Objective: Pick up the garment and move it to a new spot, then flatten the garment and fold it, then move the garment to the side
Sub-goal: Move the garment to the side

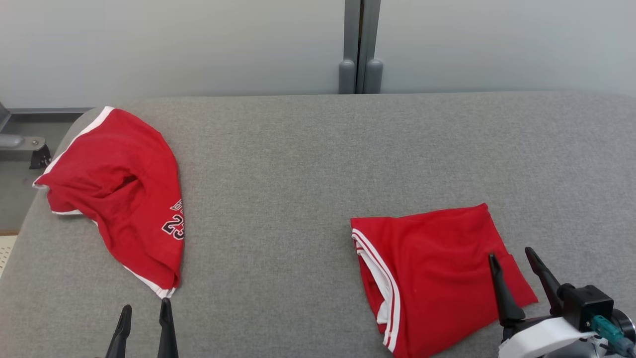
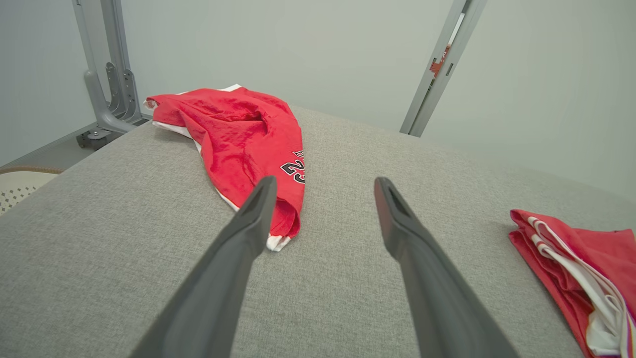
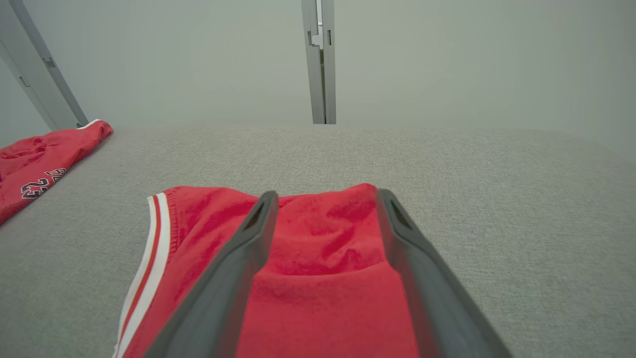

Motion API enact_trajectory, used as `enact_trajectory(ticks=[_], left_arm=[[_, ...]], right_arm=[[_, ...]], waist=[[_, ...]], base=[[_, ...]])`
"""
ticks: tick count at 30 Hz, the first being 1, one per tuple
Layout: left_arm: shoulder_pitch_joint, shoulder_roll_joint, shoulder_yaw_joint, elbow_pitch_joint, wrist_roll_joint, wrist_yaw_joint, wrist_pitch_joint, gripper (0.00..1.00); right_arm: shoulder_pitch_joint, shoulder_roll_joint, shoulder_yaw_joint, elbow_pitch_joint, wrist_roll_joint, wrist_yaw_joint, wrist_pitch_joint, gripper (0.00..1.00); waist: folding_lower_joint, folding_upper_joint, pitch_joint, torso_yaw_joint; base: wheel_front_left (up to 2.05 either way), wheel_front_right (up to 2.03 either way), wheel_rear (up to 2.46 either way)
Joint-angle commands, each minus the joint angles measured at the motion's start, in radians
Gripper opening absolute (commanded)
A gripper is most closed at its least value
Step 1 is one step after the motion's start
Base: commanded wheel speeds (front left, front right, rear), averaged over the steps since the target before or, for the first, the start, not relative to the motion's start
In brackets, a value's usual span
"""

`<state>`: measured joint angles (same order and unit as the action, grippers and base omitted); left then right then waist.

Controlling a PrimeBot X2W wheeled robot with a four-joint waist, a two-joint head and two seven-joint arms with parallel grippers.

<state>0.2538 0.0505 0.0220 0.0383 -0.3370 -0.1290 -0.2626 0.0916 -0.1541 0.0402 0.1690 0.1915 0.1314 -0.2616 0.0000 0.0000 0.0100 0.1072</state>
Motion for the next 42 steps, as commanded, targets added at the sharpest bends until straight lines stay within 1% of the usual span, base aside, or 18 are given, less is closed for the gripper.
enact_trajectory(ticks=[1, 4, 6, 7, 11, 14, 15, 17, 19, 28, 29, 31, 32, 34, 36, 42], left_arm=[[-0.002, 0.001, 0.0, -0.002, -0.006, -0.003, -0.003, 1.0], [-0.008, 0.001, -0.005, -0.001, -0.003, -0.003, -0.003, 1.0], [-0.017, 0.001, -0.011, 0.002, 0.001, -0.003, -0.003, 1.0], [-0.024, 0.001, -0.012, 0.004, 0.004, -0.003, -0.003, 1.0], [-0.056, 0.001, -0.017, 0.005, 0.002, -0.003, -0.003, 1.0], [-0.073, 0.001, -0.028, 0.012, -0.002, -0.003, -0.003, 1.0], [-0.08, 0.001, -0.032, 0.019, -0.004, -0.003, -0.003, 1.0], [-0.094, 0.001, -0.04, 0.026, -0.002, -0.003, -0.003, 1.0], [-0.101, 0.001, -0.044, 0.031, -0.001, -0.003, -0.003, 1.0], [-0.134, 0.001, -0.054, 0.048, -0.004, -0.003, -0.003, 1.0], [-0.137, 0.001, -0.055, 0.049, -0.005, -0.003, -0.003, 1.0], [-0.143, 0.001, -0.057, 0.05, -0.008, -0.003, -0.003, 1.0], [-0.144, 0.001, -0.058, 0.05, -0.01, -0.003, -0.003, 1.0], [-0.144, 0.001, -0.059, 0.05, -0.013, -0.003, -0.003, 1.0], [-0.141, 0.001, -0.058, 0.047, -0.011, -0.003, -0.003, 1.0], [-0.136, 0.001, -0.054, 0.031, -0.003, -0.003, -0.003, 1.0]], right_arm=[[-0.026, -0.003, -0.007, 0.008, 0.013, -0.002, -0.004, 1.0], [-0.079, -0.037, 0.002, 0.06, 0.049, -0.002, 0.0, 1.0], [-0.124, -0.066, 0.019, 0.096, 0.085, -0.002, 0.048, 1.0], [-0.162, -0.093, 0.028, 0.116, 0.111, -0.002, 0.095, 1.0], [-0.263, -0.158, 0.042, 0.175, 0.213, -0.002, 0.284, 1.0], [-0.314, -0.187, 0.064, 0.231, 0.251, -0.001, 0.43, 1.0], [-0.334, -0.189, 0.072, 0.25, 0.271, -0.001, 0.474, 1.0], [-0.365, -0.196, 0.083, 0.28, 0.277, -0.001, 0.525, 1.0], [-0.384, -0.184, 0.1, 0.31, 0.295, -0.001, 0.555, 1.0], [-0.464, -0.149, 0.129, 0.439, 0.354, -0.001, 0.579, 1.0], [-0.47, -0.147, 0.133, 0.451, 0.362, -0.001, 0.585, 0.8], [-0.48, -0.141, 0.142, 0.47, 0.381, -0.001, 0.593, 0.07], [-0.484, -0.139, 0.145, 0.477, 0.392, -0.001, 0.598, 0.0], [-0.491, -0.138, 0.156, 0.482, 0.411, -0.001, 0.595, 0.0], [-0.501, -0.151, 0.161, 0.472, 0.431, -0.001, 0.576, 0.0], [-0.565, -0.195, 0.144, 0.435, 0.445, -0.002, 0.491, 0.0]], waist=[[0.0, 0.0, 0.006, -0.009], [0.0, 0.0, 0.015, -0.026], [0.0, 0.0, 0.02, -0.03], [0.0, 0.0, 0.026, -0.033], [0.0, 0.0, 0.061, -0.031], [0.0, 0.0, 0.09, -0.024], [0.0, 0.0, 0.101, -0.021], [0.0, 0.0, 0.118, -0.014], [0.0, 0.0, 0.131, -0.007], [0.0, 0.0, 0.159, 0.019], [0.0, 0.0, 0.16, 0.021], [0.0, 0.0, 0.162, 0.022], [0.0, 0.0, 0.162, 0.023], [0.0, 0.0, 0.163, 0.021], [0.0, 0.0, 0.165, 0.013], [0.0, 0.0, 0.192, -0.043]], base=[[0.0, 0.0, 0.0], [0.0, 0.0, 0.0], [0.0, 0.0, 0.0], [0.0, 0.0, 0.0], [0.0, 0.0, 0.0], [0.0, 0.0, 0.0], [0.0, 0.0, 0.0], [0.0, 0.0, 0.0], [0.0, 0.0, 0.0], [0.0, 0.0, 0.0], [0.0, 0.0, 0.0], [0.0, 0.0, 0.0], [0.0, 0.0, 0.0], [0.0, 0.0, 0.0], [0.0, 0.0, 0.0], [0.0, 0.0, 0.0]])
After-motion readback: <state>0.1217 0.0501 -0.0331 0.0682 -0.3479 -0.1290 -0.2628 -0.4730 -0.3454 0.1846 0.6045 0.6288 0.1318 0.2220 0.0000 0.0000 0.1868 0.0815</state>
